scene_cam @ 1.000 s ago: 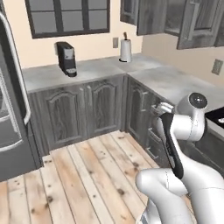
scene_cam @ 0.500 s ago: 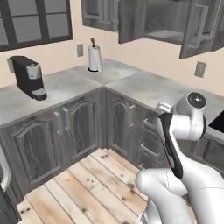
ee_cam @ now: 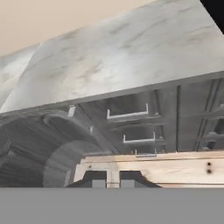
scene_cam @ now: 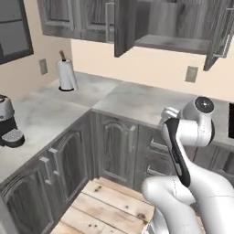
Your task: Move the glass cup from next to the sink to the open cabinet. Then, move the bowl with the garlic to the fridge to clear the area for faucet cleaning.
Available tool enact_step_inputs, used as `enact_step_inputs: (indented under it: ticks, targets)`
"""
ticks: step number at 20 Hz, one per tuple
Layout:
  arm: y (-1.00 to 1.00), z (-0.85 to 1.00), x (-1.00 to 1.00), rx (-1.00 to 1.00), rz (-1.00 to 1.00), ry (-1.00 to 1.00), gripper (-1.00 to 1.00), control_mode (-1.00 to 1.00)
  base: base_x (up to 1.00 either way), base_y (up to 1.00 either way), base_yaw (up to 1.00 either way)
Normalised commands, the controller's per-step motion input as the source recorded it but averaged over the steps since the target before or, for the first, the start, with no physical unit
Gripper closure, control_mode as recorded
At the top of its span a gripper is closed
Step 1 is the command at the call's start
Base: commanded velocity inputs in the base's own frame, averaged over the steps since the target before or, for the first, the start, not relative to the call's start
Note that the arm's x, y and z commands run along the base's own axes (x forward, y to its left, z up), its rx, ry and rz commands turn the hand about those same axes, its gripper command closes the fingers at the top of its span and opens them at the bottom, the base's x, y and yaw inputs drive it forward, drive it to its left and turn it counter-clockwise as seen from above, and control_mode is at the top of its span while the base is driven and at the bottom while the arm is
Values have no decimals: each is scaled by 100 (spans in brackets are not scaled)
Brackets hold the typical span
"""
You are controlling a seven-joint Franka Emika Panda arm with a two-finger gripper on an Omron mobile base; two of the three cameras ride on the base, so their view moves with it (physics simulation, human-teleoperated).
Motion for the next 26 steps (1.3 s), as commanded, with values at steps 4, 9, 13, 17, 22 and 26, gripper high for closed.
enact_step_inputs:
  ticks: [4,9,13,17,22,26]
  targets:
    - [0,0,0,0,0,0,100,100,100,84,-62]
    - [0,0,0,0,0,0,100,100,97,85,-61]
    - [0,0,0,0,0,0,100,100,100,65,-60]
    - [0,0,0,0,0,0,100,100,99,3,-26]
    - [0,0,0,0,0,0,100,100,27,-47,0]
    - [0,0,0,0,0,0,100,100,72,-4,-2]
